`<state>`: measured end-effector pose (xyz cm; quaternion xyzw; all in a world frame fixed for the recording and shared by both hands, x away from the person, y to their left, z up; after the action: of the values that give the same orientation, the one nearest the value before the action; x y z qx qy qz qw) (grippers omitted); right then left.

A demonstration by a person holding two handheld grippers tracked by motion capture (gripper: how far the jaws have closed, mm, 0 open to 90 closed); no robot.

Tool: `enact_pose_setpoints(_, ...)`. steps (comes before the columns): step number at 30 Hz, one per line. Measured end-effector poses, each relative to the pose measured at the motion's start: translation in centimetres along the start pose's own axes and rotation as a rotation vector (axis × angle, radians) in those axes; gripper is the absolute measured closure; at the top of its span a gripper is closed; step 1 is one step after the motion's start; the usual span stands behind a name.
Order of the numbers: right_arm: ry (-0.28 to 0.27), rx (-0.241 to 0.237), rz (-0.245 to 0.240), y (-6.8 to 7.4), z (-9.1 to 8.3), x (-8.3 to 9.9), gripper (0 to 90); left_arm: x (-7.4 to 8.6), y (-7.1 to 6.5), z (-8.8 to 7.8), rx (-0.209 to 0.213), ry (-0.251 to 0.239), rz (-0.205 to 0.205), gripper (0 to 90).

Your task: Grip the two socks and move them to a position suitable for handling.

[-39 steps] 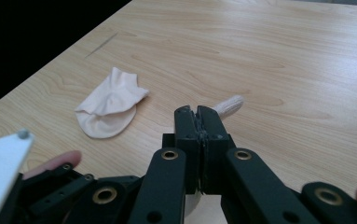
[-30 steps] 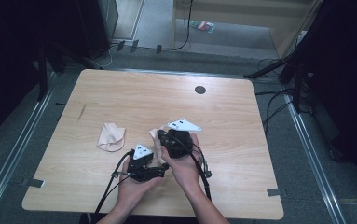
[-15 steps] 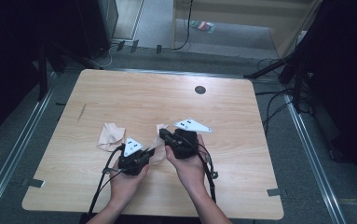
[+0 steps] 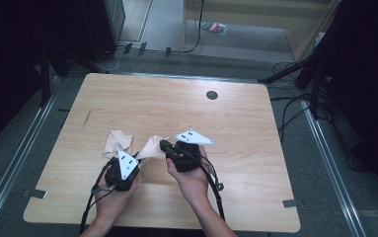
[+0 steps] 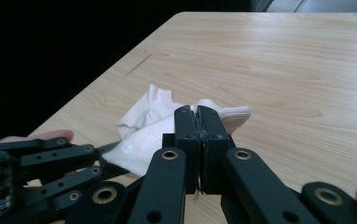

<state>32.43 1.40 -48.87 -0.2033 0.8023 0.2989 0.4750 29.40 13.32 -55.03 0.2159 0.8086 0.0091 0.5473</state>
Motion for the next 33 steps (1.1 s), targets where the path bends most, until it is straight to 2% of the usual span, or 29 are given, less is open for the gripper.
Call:
enact_pose_setpoints(1,0.007,0.01,-0.004,-0.2,0.2,0.7,89.7,0.5,-0.5,0.0,0.014,0.012,0.014,89.5)
enact_pose_setpoints(2,0.011,0.015,-0.003,-0.4,0.2,0.9,89.7,0.9,-0.8,0.1,0.035,0.023,0.003,89.0)
enact_pose_setpoints(4,0.023,0.025,0.003,-0.9,0.2,1.7,89.7,1.5,-1.4,0.4,0.086,0.037,-0.038,84.5)
enact_pose_setpoints(5,0.029,0.034,0.005,-1.1,0.2,2.0,89.7,1.8,-1.7,0.5,0.099,0.041,-0.043,81.1)
enact_pose_setpoints(11,0.059,0.063,0.015,-2.9,0.0,4.1,89.7,2.5,-3.2,0.8,0.248,0.078,-0.119,62.3)
enact_pose_setpoints(16,0.066,0.081,0.025,-4.1,-0.3,5.1,89.7,2.9,-3.5,0.8,0.321,0.11,-0.151,49.7)
enact_pose_setpoints(17,0.067,0.084,0.028,-4.2,-0.3,5.2,89.7,2.9,-3.5,0.8,0.321,0.11,-0.151,48.1)
enact_pose_setpoints(18,0.069,0.086,0.029,-4.4,-0.4,5.3,89.7,3.0,-3.5,0.7,0.353,0.098,-0.175,45.5)
enact_pose_setpoints(21,0.069,0.092,0.03,-4.8,-0.6,5.6,89.7,2.9,-3.4,0.5,0.381,0.087,-0.193,40.5)
enact_pose_setpoints(22,0.068,0.103,0.026,-5.1,-0.8,5.8,89.7,2.9,-3.2,0.4,0.407,0.084,-0.214,34.9)
enact_pose_setpoints(25,0.069,0.114,0.017,-5.6,-1.1,6.1,89.7,2.8,-2.9,0.4,0.431,0.079,-0.231,30.4)
enact_pose_setpoints(32,0.07,0.142,0.014,-6.6,-1.7,6.7,89.6,2.7,-2.3,0.7,0.437,0.067,-0.278,31.2)
enact_pose_setpoints(33,0.075,0.147,0.015,-6.7,-1.8,6.8,89.6,2.6,-2.1,0.7,0.444,0.054,-0.298,31.3)
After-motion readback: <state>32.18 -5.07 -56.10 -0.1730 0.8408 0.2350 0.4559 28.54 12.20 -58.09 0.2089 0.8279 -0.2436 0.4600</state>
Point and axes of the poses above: each handheld gripper's, and its own axes: z roughly forward along the jaws, x roughly out of its underside, y roughly to its left, the point moved 8 cm from there along z, roughly forward along the jaws, and after that the axes turned 5 degrees about -y, right-handed, at the moved point
